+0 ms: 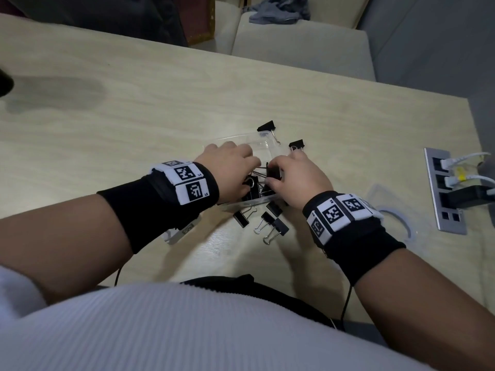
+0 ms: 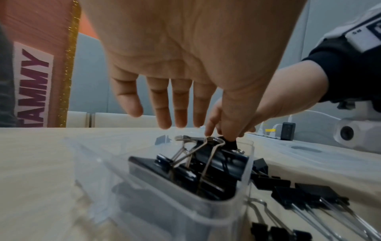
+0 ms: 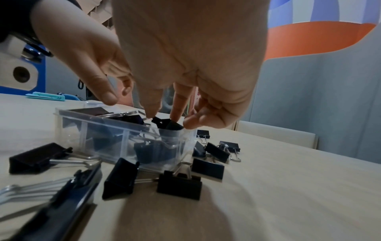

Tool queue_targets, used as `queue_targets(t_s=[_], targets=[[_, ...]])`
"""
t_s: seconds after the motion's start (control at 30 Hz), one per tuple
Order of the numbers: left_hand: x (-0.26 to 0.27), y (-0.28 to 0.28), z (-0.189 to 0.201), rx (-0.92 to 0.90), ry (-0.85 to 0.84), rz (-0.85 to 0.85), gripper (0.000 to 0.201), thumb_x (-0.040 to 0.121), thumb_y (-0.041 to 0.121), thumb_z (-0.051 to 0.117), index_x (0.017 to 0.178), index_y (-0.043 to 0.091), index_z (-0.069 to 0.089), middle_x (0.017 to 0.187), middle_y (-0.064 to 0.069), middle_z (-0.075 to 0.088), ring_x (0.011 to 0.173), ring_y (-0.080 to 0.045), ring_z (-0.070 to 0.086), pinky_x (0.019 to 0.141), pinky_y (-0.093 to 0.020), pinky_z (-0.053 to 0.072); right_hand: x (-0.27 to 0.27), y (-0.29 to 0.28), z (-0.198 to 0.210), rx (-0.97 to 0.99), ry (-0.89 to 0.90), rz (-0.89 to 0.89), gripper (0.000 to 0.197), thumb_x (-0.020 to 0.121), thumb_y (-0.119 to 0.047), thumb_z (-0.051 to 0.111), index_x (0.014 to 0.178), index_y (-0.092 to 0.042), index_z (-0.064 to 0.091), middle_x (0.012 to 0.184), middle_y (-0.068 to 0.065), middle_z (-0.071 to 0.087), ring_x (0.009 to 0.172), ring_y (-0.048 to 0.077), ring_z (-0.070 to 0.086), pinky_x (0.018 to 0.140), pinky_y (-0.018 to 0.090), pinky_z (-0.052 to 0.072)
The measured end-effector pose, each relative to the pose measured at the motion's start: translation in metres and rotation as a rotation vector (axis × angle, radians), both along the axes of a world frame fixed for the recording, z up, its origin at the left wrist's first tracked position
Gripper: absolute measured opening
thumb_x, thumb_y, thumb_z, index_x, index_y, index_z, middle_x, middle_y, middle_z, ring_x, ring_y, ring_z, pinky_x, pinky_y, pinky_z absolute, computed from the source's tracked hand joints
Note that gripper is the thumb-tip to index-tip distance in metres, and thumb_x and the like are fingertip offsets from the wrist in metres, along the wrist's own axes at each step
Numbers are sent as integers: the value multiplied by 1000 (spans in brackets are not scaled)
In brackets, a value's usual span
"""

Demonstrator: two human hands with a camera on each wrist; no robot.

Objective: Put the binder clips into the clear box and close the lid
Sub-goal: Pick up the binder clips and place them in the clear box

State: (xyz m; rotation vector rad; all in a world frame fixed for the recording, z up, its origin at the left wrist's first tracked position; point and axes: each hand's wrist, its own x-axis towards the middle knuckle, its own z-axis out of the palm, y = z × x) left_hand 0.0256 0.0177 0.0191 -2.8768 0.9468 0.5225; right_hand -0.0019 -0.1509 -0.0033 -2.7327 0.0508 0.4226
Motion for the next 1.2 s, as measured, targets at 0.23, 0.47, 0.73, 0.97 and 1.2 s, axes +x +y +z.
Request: queue_targets(t_s=[0.23,0.47,0.73,0.97,1.2], targets=[[-3,4,-7,18,53,-31,63,81,57,59,135,28,45,135,0,46,120,-27,46,95,-45,43,-8,-19,4,-17,-79,-196,21,89,-11,49,108,-16,55,114,7,49,86,25,53,71,32,42],[-4,9,-6,35,69,10,70,72,62,67,132,33,44,131,-1,45,118,-26,45,95,-44,42,-33,-36,-12,-100,201,-86,54,82,-44,68,130,-33,47,123,4,43,109,26,51,89,39,49],[-20,-7,3,0,-27,-126,48,83,50,61,124,26,50,123,-2,50,111,-26,48,90,-41,41,-47,-28,-29,-116,32,-73,34,84,-30,65,113,-17,52,116,9,44,98,31,52,76,37,50],[-52,-20,-10,273,156,-343,28,92,20,55,119,16,56,113,-8,58,94,-28,63,75,-41,57,-53,-24,-31,-157,43,-25,25,85,-36,61,107,-25,57,124,5,40,109,31,42,82,43,50],[-55,-13,-24,238,109,-373,33,95,15,47,127,11,53,121,-14,53,93,-34,64,71,-40,56,-48,-25,-34,-113,50,-108,14,86,-16,54,99,-14,60,113,8,45,93,32,54,79,42,52]])
